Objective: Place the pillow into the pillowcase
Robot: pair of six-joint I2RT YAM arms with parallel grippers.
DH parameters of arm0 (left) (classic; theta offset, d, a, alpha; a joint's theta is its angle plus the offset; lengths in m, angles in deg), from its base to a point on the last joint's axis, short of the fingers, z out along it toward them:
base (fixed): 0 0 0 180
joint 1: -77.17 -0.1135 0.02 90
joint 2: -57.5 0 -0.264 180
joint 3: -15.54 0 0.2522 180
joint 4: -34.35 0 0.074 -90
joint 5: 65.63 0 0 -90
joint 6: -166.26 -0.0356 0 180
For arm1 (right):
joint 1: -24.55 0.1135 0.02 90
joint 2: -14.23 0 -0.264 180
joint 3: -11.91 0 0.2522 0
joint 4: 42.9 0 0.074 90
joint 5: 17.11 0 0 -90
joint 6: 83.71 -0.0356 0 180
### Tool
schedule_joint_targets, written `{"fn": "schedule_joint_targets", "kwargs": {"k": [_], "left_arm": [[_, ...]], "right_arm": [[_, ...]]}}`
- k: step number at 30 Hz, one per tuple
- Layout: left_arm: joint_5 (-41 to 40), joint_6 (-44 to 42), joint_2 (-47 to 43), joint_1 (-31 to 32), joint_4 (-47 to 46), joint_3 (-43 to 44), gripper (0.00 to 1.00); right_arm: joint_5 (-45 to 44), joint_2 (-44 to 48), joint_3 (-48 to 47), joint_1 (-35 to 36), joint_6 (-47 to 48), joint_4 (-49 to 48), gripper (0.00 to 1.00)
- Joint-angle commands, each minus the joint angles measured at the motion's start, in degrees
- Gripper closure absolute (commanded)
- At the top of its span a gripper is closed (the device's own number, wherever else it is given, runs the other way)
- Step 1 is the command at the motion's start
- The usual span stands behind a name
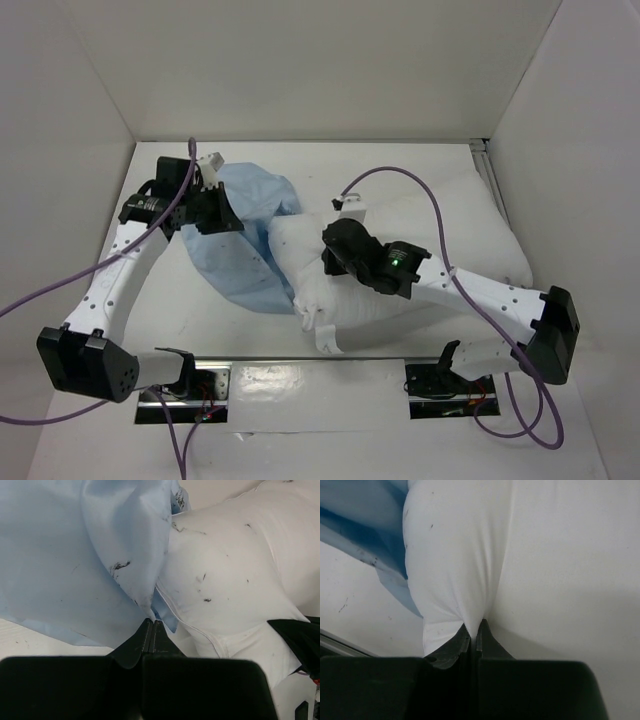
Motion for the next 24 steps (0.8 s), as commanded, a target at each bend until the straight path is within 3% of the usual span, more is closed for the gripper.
{"fn": "schedule_joint_targets", "kwargs": {"k": [1,13,20,24], "left_arm": [[0.4,1.2,0.7,-0.1,-2.7,2.4,1.0],[-3.3,2.9,1.7,-0.1,-3.2,2.4,1.0],[-5.1,2.9,1.2,-0.7,-3.7,1.8,1.0],[-3.8,2.9,0.7,-0.8,-3.7,1.3,1.0]], "right_arm": [[1.4,2.7,-0.5,0.1,-0.8,1.9,1.0],[16.0,3.8,-1.7,0.1,9.5,12.2,1.0],[12.8,3.8,-2.2,0.1,10.0,21.0,1.0],[10.4,3.8,-2.9,0.1,10.6,19.9,1.0]]}}
